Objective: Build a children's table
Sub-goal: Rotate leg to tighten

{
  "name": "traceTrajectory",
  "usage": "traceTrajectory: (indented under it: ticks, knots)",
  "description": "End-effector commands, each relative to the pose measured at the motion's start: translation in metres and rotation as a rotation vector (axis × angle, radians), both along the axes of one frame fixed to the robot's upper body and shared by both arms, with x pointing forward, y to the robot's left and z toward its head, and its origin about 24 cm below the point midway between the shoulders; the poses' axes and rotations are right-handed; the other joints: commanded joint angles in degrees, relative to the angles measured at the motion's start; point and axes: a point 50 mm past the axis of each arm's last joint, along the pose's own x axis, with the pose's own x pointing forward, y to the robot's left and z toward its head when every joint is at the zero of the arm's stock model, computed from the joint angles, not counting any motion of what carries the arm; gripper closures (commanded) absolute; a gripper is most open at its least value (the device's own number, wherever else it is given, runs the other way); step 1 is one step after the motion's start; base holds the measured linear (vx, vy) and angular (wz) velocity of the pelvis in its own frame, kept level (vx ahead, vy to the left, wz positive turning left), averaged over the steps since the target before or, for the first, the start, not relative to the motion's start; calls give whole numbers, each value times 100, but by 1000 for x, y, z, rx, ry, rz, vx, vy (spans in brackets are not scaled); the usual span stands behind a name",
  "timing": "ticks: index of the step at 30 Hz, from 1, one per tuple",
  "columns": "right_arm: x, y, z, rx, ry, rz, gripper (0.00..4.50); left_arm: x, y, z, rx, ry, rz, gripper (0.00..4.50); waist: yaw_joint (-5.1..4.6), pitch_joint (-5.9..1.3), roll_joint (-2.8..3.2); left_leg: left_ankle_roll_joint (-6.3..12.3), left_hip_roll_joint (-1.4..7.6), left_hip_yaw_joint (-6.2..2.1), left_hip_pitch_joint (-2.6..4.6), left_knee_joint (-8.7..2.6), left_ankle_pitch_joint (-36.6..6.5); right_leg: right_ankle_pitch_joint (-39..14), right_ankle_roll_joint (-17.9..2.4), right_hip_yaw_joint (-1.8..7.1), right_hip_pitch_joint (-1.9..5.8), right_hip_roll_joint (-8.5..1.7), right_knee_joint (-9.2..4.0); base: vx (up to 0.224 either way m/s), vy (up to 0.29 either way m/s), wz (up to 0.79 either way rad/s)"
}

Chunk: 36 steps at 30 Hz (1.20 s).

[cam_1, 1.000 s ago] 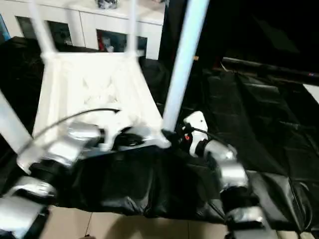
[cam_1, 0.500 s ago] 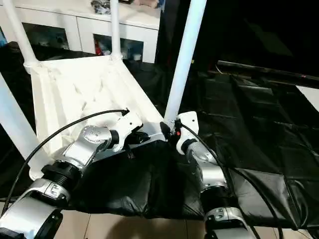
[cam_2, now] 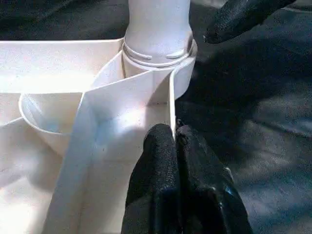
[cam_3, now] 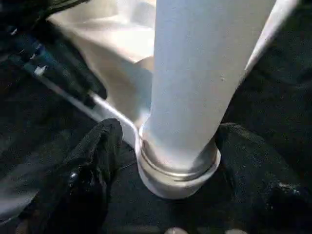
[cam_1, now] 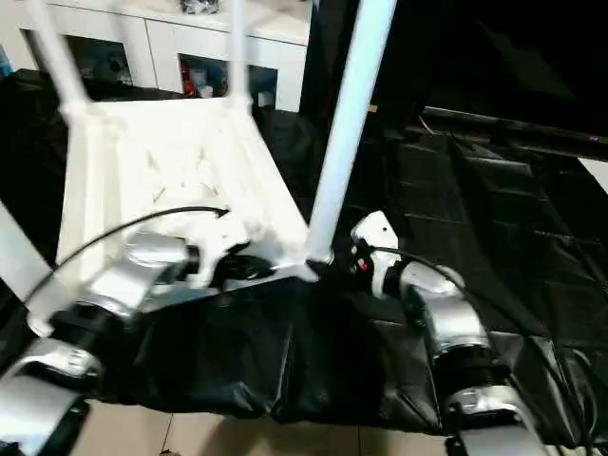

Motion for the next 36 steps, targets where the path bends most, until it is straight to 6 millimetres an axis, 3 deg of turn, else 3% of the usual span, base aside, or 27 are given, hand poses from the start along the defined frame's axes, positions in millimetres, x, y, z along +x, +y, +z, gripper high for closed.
traceTrajectory:
  ticks: [1,2,4,8,11,16,25,28,36]
  knots:
    - [2,2,3,-12,-7,38,118,-7,-7,-7,19,30,-67,450,11,-251,59,277,169,7,24,-348,-1183,-955,-1245,256,280,-368,-383,0,0,0]
    - [3,1,3,-20,-6,45,118,-8,-6,-6,23,32,-84,450,6,-252,38,255,169,9,23,-346,-1178,-923,-1251,257,275,-362,-379,0,0,0]
    - [4,1,4,-18,-4,49,118,-8,-4,-5,29,31,-100,450,9,-261,52,243,168,11,23,-340,-1106,-785,-1294,259,280,-363,-357,0,0,0]
    - [6,0,9,-6,-10,66,118,-9,-1,-4,31,37,-113,450,19,-279,45,358,157,24,20,-312,-769,-226,-1409,261,305,-350,-290,0,0,0]
    - [8,0,11,-15,-19,62,118,-10,0,-4,30,42,-123,450,29,-284,44,405,153,28,17,-302,-668,-108,-1446,260,316,-354,-276,0,0,0]
    - [9,1,10,-21,-13,68,118,-10,0,-3,29,45,-131,450,43,-267,39,315,163,29,33,-315,-853,-463,-1409,260,301,-362,-305,0,0,0]
    - [9,1,9,6,19,92,188,-11,1,-4,29,52,-133,450,90,-278,16,343,159,36,33,-295,-660,-157,-1445,263,315,-354,-262,0,0,0]
    - [8,1,9,9,22,98,223,-12,2,-5,31,55,-133,450,96,-271,5,329,157,36,33,-297,-683,-224,-1435,261,314,-352,-269,0,0,0]
    - [0,11,-7,32,67,47,256,-11,-1,-10,40,67,-82,450,105,-258,-6,199,162,27,39,-309,-899,-611,-1314,267,297,-361,-303,0,0,0]
